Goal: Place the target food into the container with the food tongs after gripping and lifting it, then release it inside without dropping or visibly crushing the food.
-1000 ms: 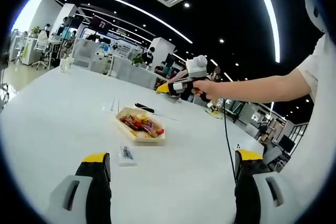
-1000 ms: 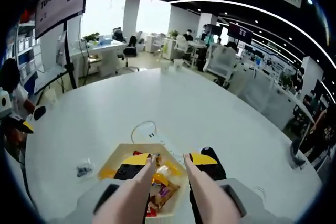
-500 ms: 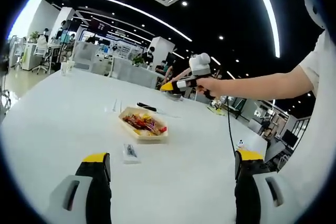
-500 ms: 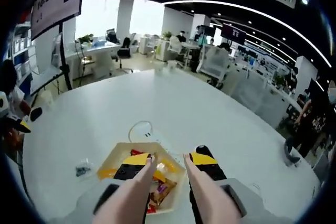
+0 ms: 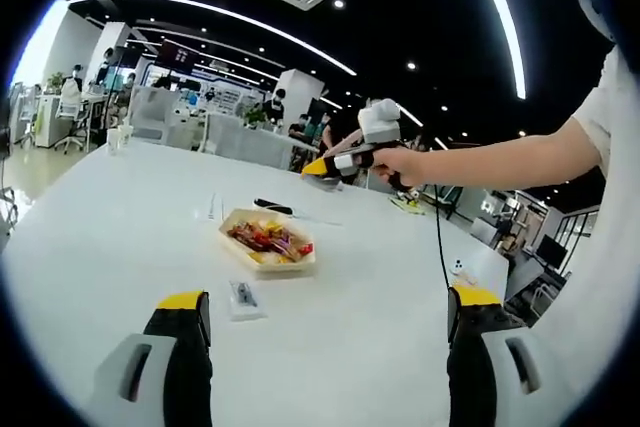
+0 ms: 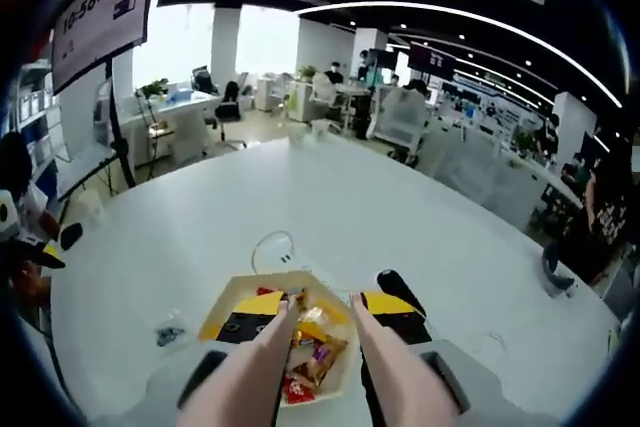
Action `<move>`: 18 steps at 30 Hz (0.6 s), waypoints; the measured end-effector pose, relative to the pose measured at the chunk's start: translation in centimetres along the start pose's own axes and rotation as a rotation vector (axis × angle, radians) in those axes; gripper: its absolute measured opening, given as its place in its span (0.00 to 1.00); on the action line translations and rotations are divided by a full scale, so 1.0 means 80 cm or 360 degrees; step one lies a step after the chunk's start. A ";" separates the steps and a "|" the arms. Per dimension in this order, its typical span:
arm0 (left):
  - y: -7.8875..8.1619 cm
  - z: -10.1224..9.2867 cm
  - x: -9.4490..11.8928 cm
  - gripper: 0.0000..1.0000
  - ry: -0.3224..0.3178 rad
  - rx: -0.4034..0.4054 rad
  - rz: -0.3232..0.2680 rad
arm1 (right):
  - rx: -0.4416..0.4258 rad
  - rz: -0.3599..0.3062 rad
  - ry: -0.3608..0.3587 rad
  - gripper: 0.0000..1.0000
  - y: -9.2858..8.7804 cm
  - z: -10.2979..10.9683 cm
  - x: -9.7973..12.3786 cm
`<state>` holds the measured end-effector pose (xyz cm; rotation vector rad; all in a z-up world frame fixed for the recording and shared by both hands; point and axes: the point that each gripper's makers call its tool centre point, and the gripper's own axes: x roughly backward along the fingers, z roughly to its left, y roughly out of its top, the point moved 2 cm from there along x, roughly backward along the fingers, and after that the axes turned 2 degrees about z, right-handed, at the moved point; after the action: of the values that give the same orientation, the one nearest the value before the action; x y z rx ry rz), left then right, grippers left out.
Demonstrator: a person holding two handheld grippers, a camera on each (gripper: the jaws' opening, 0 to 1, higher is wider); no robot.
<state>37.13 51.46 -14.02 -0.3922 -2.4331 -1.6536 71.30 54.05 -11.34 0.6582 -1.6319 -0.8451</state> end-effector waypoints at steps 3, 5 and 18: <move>-0.001 0.001 -0.001 0.99 -0.0002 -0.0007 0.0009 | -0.0004 0.0000 0.0006 0.28 -0.002 0.004 0.002; -0.001 0.002 -0.004 0.99 -0.0010 0.0000 0.0013 | 0.0004 0.0000 0.0007 0.28 -0.002 0.006 0.004; 0.015 -0.003 -0.020 0.99 -0.0069 -0.0056 0.0012 | -0.0064 -0.0045 0.0008 0.28 -0.013 0.024 0.029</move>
<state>39.06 51.46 -13.35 -0.4463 -2.4326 -1.7046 68.92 51.92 -11.05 0.6563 -1.6006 -0.8938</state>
